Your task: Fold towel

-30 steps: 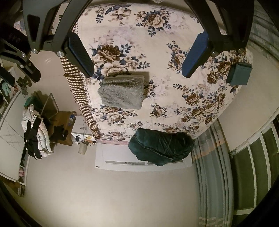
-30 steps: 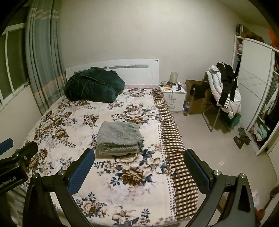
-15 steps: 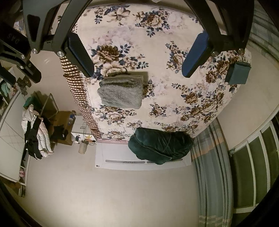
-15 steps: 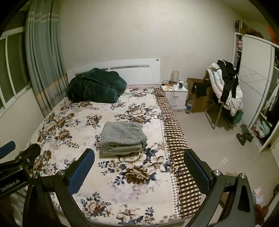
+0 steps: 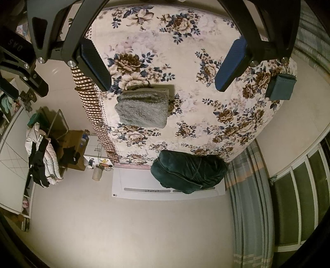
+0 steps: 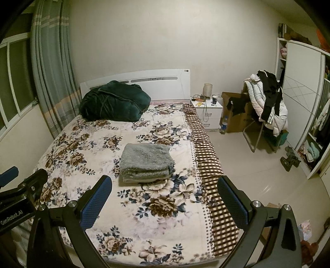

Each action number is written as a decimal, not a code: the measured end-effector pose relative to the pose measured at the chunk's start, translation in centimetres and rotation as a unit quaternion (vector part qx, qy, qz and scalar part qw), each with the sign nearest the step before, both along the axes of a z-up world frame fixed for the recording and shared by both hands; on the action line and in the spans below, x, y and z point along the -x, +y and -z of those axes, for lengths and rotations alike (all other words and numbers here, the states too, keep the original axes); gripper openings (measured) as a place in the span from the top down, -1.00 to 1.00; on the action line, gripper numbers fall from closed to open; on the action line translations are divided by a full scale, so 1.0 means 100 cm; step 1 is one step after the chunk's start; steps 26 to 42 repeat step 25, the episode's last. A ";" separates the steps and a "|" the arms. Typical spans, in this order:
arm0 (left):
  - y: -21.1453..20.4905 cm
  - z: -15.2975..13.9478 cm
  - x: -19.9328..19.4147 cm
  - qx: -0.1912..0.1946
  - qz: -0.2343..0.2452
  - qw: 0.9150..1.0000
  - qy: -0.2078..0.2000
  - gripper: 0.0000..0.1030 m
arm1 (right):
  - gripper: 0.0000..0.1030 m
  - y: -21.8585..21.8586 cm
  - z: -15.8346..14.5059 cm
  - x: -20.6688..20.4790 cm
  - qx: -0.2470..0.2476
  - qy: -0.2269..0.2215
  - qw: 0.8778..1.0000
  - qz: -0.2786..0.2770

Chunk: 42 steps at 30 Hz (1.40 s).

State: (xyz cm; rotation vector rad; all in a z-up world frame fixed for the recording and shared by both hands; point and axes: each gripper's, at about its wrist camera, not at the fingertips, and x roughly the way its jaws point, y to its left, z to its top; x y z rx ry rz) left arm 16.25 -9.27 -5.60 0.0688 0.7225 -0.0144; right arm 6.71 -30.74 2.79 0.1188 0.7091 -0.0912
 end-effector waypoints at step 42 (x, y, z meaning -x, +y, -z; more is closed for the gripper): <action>-0.002 -0.006 0.008 -0.003 -0.002 1.000 -0.005 -0.99 | -1.00 -0.001 0.001 0.002 0.000 -0.002 1.000 0.001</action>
